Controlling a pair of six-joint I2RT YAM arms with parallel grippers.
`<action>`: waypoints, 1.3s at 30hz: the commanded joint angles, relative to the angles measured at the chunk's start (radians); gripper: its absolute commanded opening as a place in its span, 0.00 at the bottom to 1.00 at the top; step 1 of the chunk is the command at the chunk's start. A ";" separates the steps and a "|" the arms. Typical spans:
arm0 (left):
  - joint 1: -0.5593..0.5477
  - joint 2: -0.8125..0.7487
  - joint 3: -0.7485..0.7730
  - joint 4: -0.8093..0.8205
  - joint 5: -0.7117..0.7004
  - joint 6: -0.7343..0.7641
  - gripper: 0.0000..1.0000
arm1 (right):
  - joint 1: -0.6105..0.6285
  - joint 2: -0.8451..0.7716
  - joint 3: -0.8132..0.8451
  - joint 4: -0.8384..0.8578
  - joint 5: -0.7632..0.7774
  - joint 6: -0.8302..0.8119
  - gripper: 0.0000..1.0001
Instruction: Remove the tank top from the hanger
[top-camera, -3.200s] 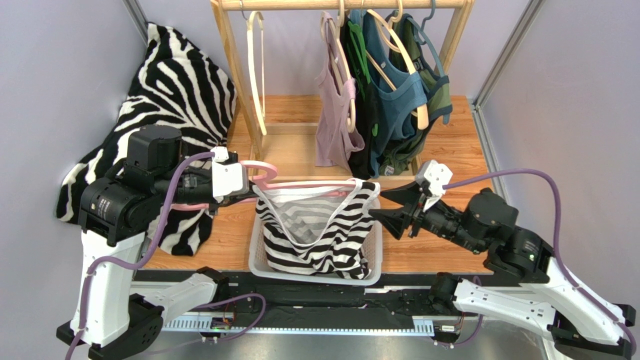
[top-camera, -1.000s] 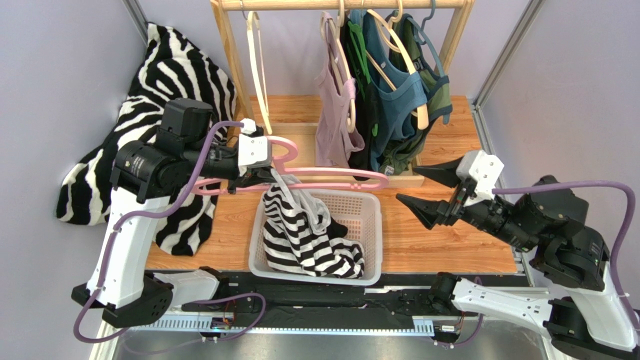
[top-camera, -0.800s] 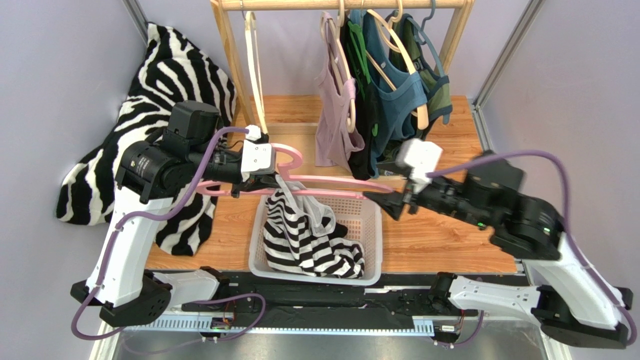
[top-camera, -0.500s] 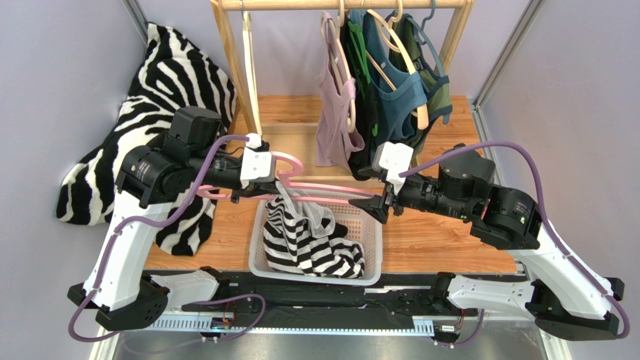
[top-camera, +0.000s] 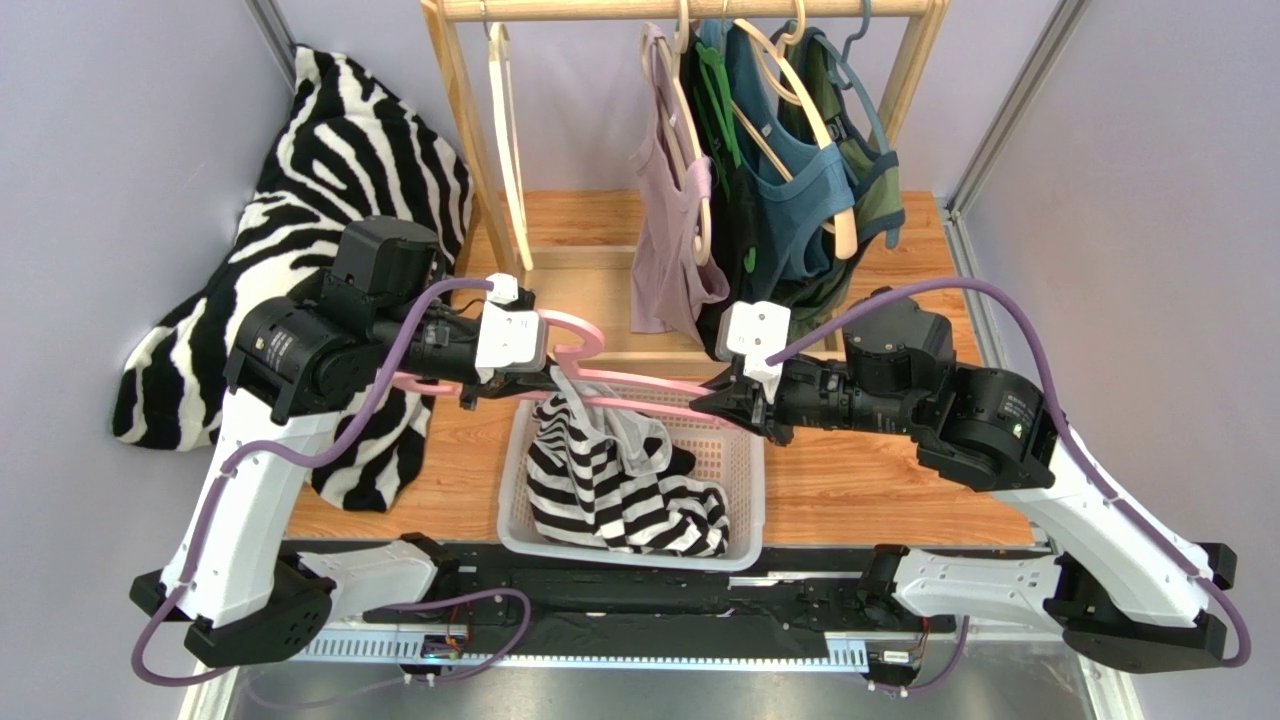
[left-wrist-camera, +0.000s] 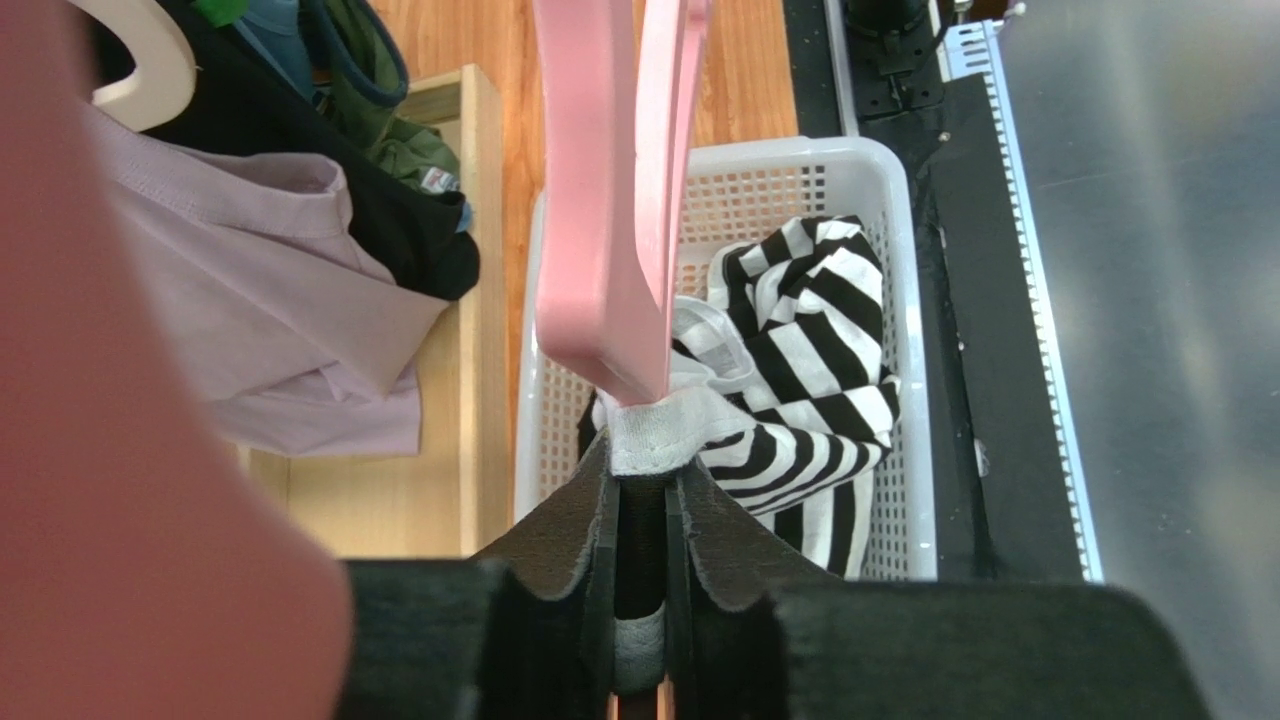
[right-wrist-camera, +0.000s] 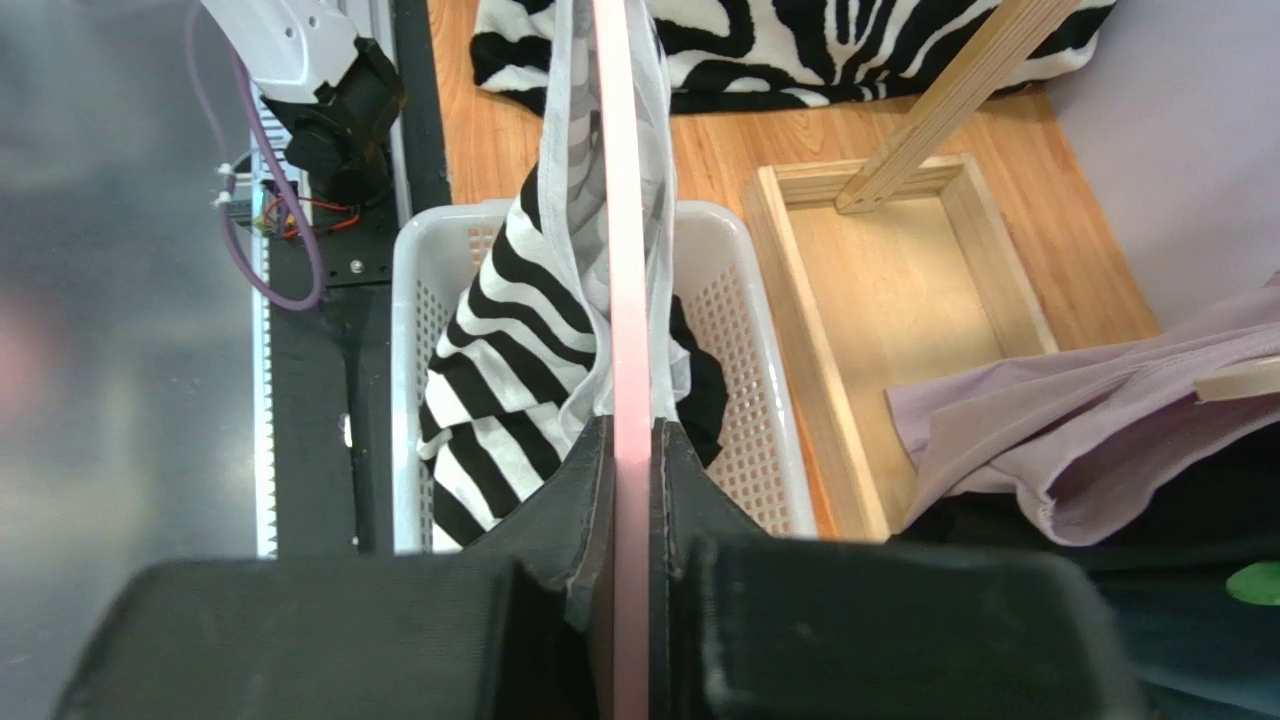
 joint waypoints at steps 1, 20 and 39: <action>-0.010 -0.025 0.010 -0.221 0.002 -0.061 0.27 | -0.008 -0.026 0.027 0.037 0.037 0.015 0.00; 0.032 -0.158 -0.046 0.312 -0.468 -0.601 0.84 | -0.010 -0.115 -0.027 0.080 0.197 0.090 0.00; 0.036 -0.057 -0.129 0.363 -0.115 -0.658 0.72 | -0.008 -0.088 -0.027 0.178 0.128 0.188 0.00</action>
